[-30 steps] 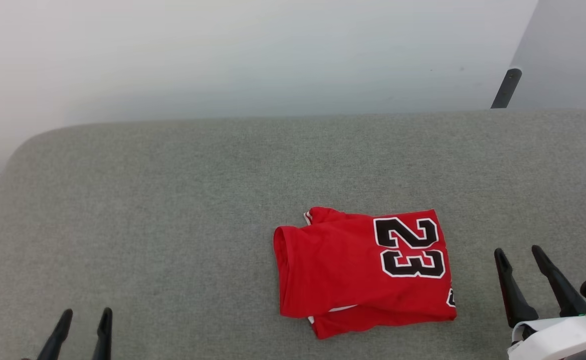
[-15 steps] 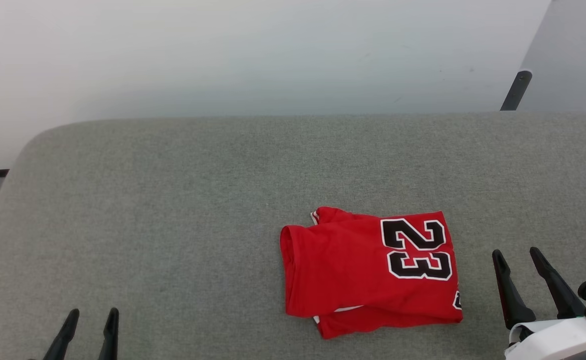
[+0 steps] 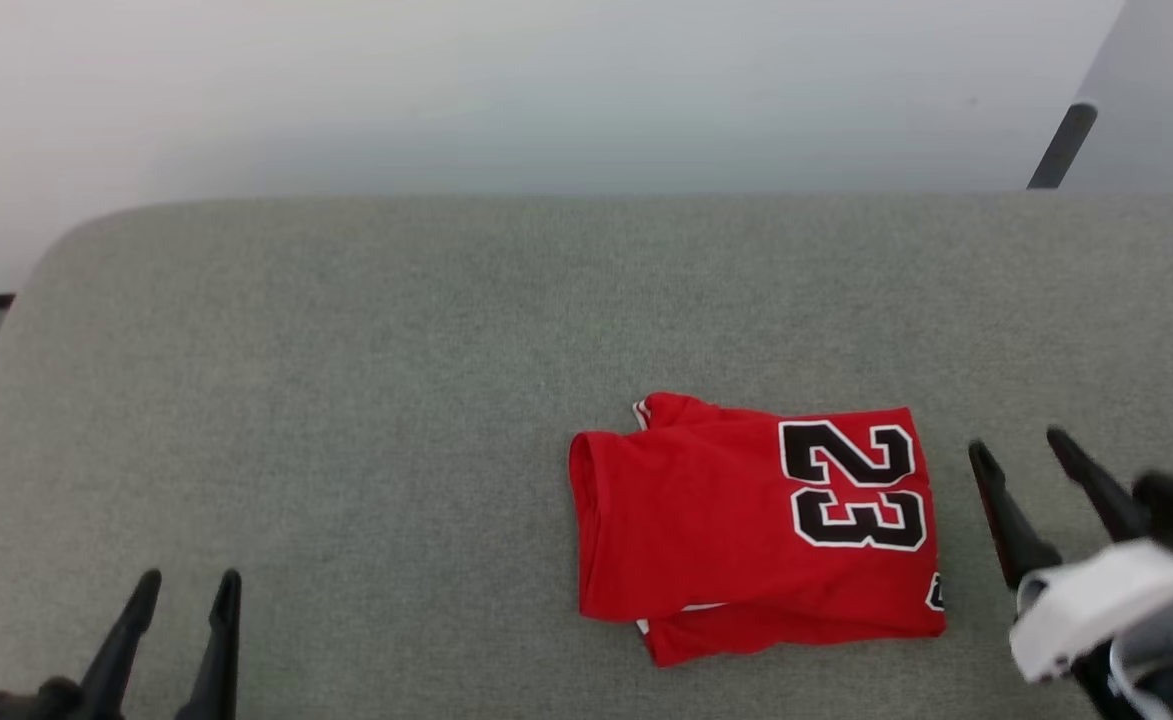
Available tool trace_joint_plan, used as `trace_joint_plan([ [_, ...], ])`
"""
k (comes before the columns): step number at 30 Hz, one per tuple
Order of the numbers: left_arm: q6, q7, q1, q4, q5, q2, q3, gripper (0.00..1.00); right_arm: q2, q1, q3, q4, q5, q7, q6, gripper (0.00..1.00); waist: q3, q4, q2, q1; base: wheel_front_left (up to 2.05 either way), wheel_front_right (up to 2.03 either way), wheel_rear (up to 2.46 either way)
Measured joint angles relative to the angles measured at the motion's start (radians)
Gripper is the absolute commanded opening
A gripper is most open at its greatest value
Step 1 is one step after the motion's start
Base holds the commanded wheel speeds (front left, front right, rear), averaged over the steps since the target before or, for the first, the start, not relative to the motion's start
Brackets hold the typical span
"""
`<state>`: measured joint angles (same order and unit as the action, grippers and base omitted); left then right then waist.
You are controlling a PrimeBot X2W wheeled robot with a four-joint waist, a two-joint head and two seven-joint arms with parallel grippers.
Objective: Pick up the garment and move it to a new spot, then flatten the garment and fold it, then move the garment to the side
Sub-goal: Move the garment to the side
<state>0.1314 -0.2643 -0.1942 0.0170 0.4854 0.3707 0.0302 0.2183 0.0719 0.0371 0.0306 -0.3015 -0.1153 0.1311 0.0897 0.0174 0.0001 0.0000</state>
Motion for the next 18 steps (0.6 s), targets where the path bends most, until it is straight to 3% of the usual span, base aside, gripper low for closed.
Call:
trace_joint_plan([
  [3,0.000,0.000,0.026,0.005,0.015,0.013,-0.008,1.00,0.015,0.074,0.006,0.005,0.016,-0.142,0.000,1.00,0.028,0.004,0.0000,-0.0001,0.00,0.00,0.00],
  [6,0.000,0.000,0.056,0.007,0.028,0.028,-0.022,1.00,0.021,0.117,0.027,-0.021,-0.010,-0.382,0.000,1.00,0.059,0.008,-0.0001,-0.0001,0.00,0.00,0.00],
  [9,0.000,0.000,0.085,0.007,0.045,0.041,-0.041,1.00,0.011,0.157,-0.013,-0.015,-0.015,-0.555,0.000,1.00,0.089,0.015,0.0000,0.0000,0.00,0.00,0.00],
  [15,0.000,0.000,0.142,0.012,0.073,0.063,-0.074,1.00,-0.067,0.192,-0.057,0.020,-0.019,-0.863,0.000,1.00,0.154,0.032,-0.0001,0.0000,0.00,0.00,0.00],
  [18,0.000,0.000,0.177,0.014,0.087,0.076,-0.092,1.00,-0.106,0.191,-0.059,0.041,0.002,-0.967,0.000,1.00,0.190,0.042,0.0000,0.0000,0.00,0.00,0.00],
])
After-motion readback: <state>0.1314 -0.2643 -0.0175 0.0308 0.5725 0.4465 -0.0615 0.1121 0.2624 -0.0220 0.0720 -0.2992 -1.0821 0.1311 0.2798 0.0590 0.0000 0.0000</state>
